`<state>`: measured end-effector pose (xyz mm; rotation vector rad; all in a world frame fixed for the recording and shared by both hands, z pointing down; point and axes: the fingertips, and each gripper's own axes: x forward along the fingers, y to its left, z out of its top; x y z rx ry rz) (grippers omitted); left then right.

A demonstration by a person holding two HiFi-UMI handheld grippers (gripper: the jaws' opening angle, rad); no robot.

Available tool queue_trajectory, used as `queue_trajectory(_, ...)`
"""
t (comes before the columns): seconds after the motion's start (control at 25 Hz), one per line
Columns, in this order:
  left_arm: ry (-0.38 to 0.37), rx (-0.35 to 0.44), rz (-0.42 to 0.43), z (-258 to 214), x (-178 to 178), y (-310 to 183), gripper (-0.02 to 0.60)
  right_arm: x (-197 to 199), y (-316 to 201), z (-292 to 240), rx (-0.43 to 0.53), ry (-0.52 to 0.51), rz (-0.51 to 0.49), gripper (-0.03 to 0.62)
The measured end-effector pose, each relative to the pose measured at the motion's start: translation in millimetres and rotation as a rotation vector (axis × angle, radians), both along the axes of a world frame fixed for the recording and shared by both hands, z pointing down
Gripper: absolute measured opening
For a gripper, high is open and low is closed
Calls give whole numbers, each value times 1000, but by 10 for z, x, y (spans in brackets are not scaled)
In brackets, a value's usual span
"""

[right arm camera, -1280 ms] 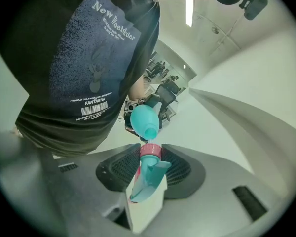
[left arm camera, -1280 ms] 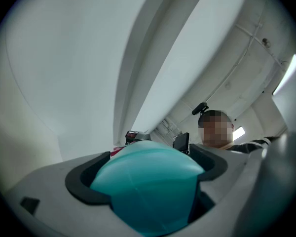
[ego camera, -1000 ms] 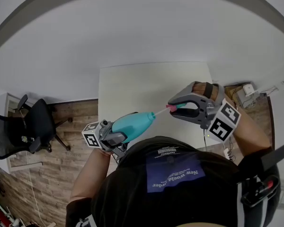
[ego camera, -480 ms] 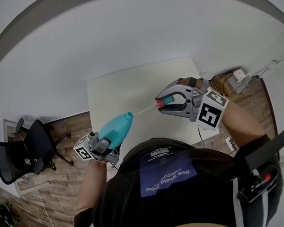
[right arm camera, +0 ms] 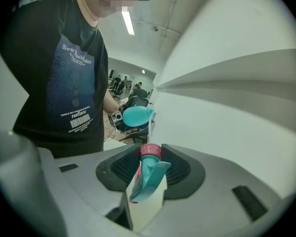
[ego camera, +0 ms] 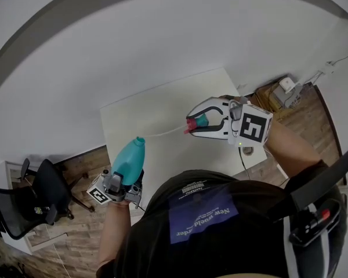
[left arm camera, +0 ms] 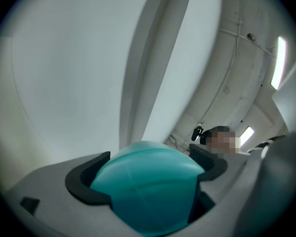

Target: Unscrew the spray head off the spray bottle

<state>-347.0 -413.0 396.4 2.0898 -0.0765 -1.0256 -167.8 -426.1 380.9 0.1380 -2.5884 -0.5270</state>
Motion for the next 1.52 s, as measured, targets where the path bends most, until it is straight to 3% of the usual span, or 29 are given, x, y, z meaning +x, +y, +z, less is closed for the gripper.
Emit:
queue_trajectory(0.28,18,8,-52,-79,-74,-70,515,26,-63,-56,-118,-148,55,127)
queue_trajectory(0.6,-9,24,-142,-87,-162,-115,515,114,-241,-203,-324,-412,172,129)
queue_trajectory(0.96,-138,61,-300,-93,-169,-224,515,369,-533,-244,-626,-785,297,129)
queue_trajectory(1.12,-199,90,-357,-115,-125,-246,515,521,-617,-209,-708,-922,337,129)
queue_trajectory(1.32,-170,80,-426,-119,-173,-256,515,714,-713,-131,-790,-1068,379,129)
queue_trajectory(1.52,-160,71,-418,-92,-116,-230,515,752,-725,-90,-898,-1196,361,129)
